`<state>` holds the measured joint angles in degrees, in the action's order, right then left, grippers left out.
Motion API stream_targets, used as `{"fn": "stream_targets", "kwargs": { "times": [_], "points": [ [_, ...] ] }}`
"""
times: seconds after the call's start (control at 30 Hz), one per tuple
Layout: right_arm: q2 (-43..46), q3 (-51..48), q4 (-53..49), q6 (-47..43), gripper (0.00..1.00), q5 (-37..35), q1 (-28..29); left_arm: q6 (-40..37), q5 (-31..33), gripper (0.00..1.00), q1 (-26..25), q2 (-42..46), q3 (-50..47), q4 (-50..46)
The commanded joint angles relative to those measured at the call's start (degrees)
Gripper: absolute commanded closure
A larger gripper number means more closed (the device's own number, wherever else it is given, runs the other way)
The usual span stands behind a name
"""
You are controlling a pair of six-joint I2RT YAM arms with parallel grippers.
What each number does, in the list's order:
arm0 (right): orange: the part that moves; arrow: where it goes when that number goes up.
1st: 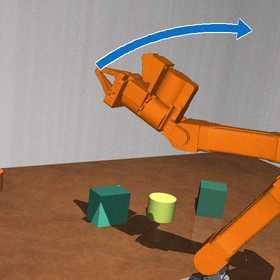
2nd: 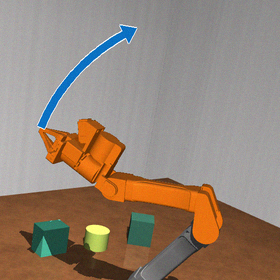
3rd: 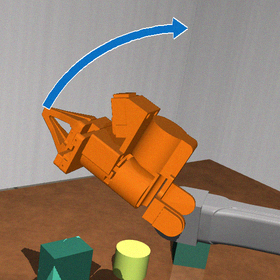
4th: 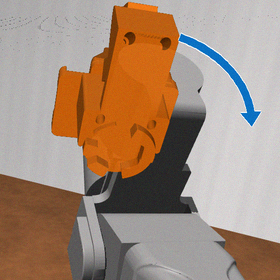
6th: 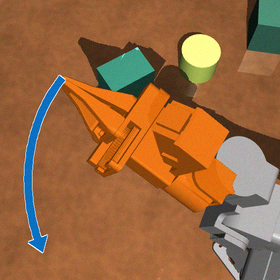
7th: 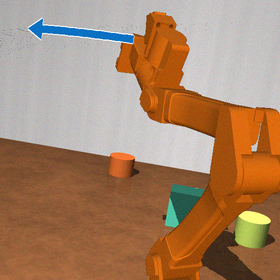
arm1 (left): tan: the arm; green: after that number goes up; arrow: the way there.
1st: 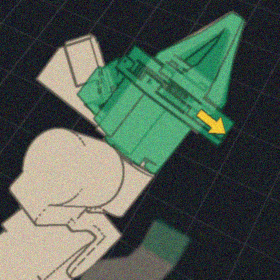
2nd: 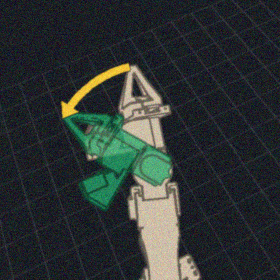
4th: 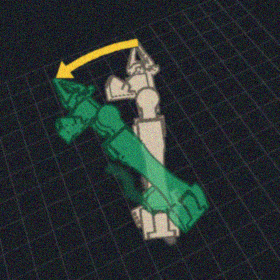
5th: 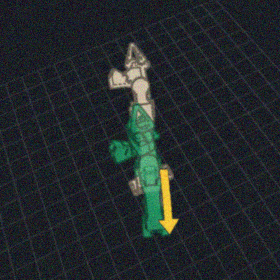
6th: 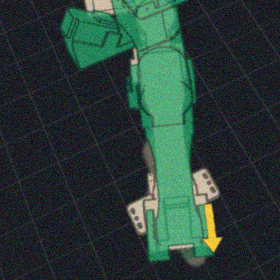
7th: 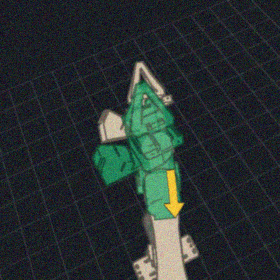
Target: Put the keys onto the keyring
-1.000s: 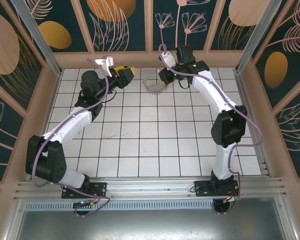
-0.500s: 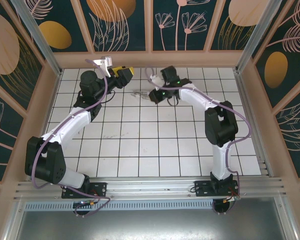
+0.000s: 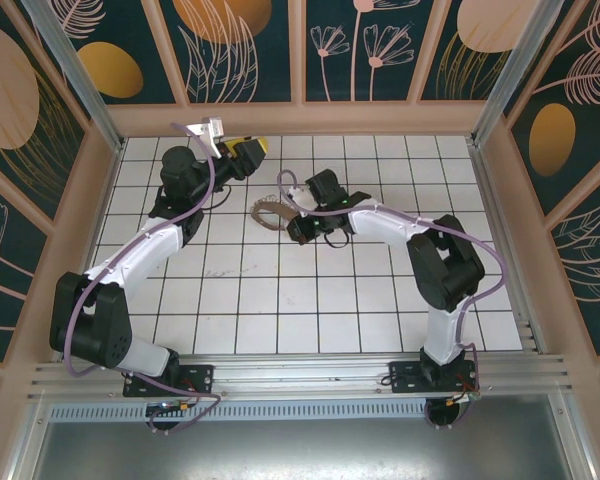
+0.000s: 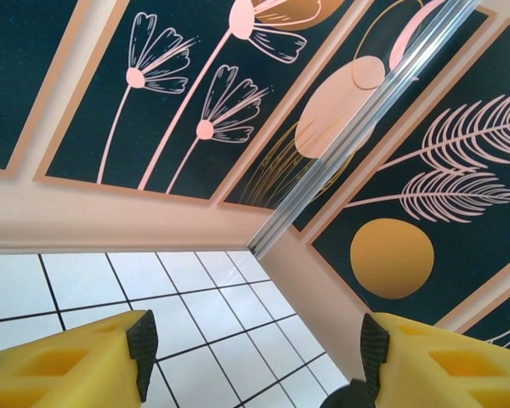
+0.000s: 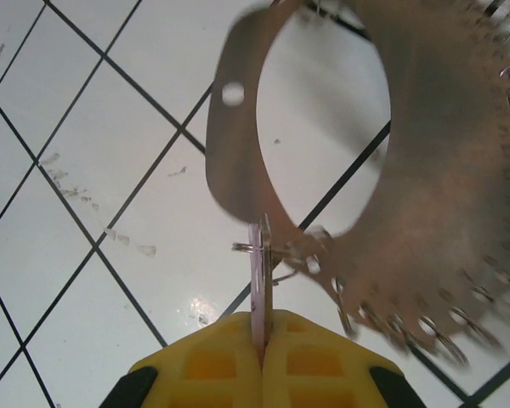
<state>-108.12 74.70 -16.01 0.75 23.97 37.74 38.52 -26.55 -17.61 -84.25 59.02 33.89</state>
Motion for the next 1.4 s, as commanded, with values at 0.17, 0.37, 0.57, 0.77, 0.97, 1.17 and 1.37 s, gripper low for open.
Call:
{"fn": "stream_targets", "kwargs": {
  "times": [0.17, 0.37, 0.57, 0.77, 0.97, 1.17, 1.37],
  "points": [
    [0.59, -5.53, 4.41, 5.91, 1.0, 0.23, 2.99, 1.38, -1.13, 0.34, 0.42, 1.16, -0.83, 3.21],
    [-0.75, -8.16, 6.53, 9.52, 1.0, 2.93, 5.02, 1.06, -0.81, 0.34, 0.41, 1.78, -1.23, 2.72],
    [-3.19, -8.36, 6.1, 10.77, 1.0, 2.8, 7.5, 0.9, -0.62, 0.34, 0.42, 2.03, -1.62, 2.89],
    [-3.58, -9.43, 5.97, 11.89, 1.0, 1.99, 9.08, 1.58, 0.13, 0.33, 0.46, 2.06, -1.47, 3.53],
    [-2.21, -10.0, 6.36, 13.41, 0.71, 1.26, 11.96, 3.13, 0.11, 0.33, 0.42, 1.7, -0.85, 5.18],
    [1.17, -11.24, 8.29, 15.33, 0.58, 0.43, 14.73, 3.94, 0.09, 0.33, 0.46, 1.45, 0.02, 5.49],
    [8.33, -15.32, 9.47, 16.39, 0.51, -0.56, 14.35, 4.34, 0.14, 0.32, 0.41, 1.36, 0.63, 5.47]
  ]
}}
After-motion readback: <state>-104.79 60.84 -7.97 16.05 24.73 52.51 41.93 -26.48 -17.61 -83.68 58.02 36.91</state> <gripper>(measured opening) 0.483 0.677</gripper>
